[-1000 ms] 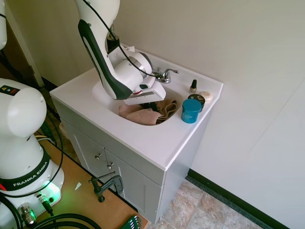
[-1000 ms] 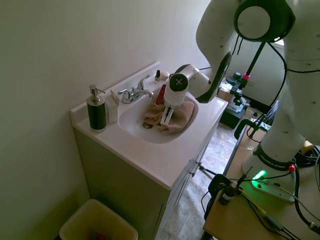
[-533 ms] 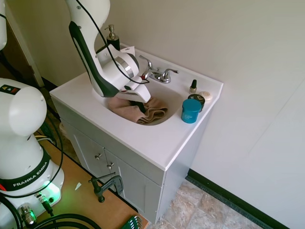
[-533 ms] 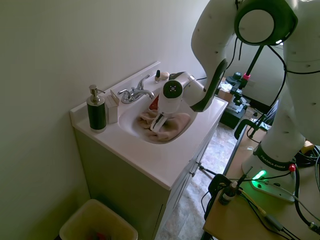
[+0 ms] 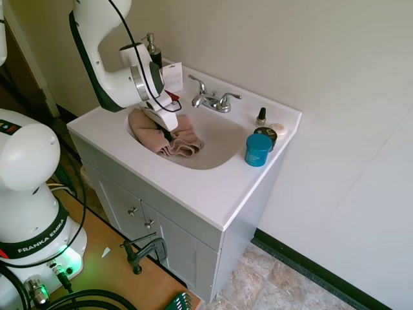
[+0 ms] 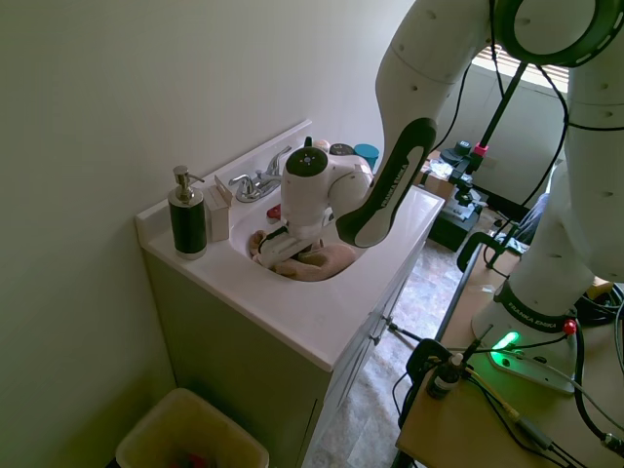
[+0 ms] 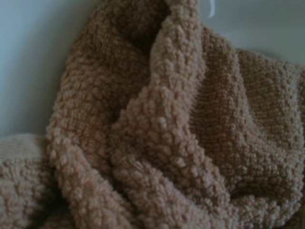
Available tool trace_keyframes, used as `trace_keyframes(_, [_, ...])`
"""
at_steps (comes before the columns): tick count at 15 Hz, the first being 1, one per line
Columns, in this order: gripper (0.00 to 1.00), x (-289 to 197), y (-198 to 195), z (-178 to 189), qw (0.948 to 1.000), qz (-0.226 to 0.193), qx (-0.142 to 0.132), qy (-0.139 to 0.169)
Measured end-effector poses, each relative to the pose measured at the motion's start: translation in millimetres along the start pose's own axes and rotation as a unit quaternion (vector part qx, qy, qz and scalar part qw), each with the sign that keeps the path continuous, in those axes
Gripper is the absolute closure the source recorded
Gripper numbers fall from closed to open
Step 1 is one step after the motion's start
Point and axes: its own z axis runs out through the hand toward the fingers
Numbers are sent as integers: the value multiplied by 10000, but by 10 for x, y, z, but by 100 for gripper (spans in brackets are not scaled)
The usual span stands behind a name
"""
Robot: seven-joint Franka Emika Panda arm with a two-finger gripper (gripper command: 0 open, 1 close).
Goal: Sanitize the sink
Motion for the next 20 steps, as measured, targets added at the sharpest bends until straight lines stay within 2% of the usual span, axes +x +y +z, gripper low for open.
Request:
trace_keyframes(3, [100,38,-40,-105,9974,442,9,-577])
trace_keyframes(5, [100,154,-44,-135,9919,729,32,-1040])
trace_keyframes(7, [100,265,-48,-175,9820,1032,124,-1579])
trace_keyframes(9, [100,349,-53,-252,9697,1188,319,-2113])
trace_keyframes(10, [100,370,-60,-313,9643,1119,453,-2356])
trace_keyframes(11, [100,392,-46,-402,9620,887,570,-2519])
trace_keyframes(12, [100,411,13,-494,9634,613,613,-2538])
trace_keyframes(15, [100,439,258,-808,9730,-17,652,-2216])
trace_keyframes(16, [100,441,303,-935,9737,-169,673,-2169])
trace_keyframes(18, [100,416,350,-1202,9720,-456,764,-2176])
trace_keyframes(20, [100,221,422,-1442,9671,-906,788,-2244])
